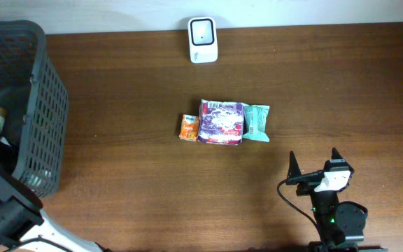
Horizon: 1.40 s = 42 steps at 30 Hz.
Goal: Scan the item barcode
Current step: 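Reach the left gripper into the basket and grasp the small teal box, then move the teal box past the scanner and place it near the orange pack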
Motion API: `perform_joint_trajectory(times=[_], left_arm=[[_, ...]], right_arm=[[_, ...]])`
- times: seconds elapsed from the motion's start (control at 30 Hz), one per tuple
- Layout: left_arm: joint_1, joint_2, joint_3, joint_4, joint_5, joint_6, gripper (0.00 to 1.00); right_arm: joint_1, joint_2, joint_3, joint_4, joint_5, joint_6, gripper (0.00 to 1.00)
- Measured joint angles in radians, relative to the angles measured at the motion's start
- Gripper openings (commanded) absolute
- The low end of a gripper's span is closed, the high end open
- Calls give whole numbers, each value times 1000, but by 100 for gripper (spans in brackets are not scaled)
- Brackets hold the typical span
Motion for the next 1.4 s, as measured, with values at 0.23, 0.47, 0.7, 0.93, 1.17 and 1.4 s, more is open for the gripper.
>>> perform_joint_trajectory(times=[0.23, 0.47, 0.7, 0.93, 1.17, 1.4], left_arm=[[0, 14, 568, -247, 31, -17, 6], [0, 8, 1147, -425, 282, -27, 8], [-25, -31, 1256, -429, 498, -31, 9], [-363, -66, 1257, -429, 555, -30, 11], [-718, -69, 1167, -430, 354, -31, 14], [-949, -71, 832, -361, 159, -30, 17]], right_arm=[[0, 0, 0, 0, 0, 0, 99], [0, 0, 0, 0, 0, 0, 99], [0, 0, 0, 0, 0, 0, 99], [0, 0, 0, 0, 0, 0, 99], [0, 0, 0, 0, 0, 0, 99], [0, 0, 0, 0, 0, 0, 99]])
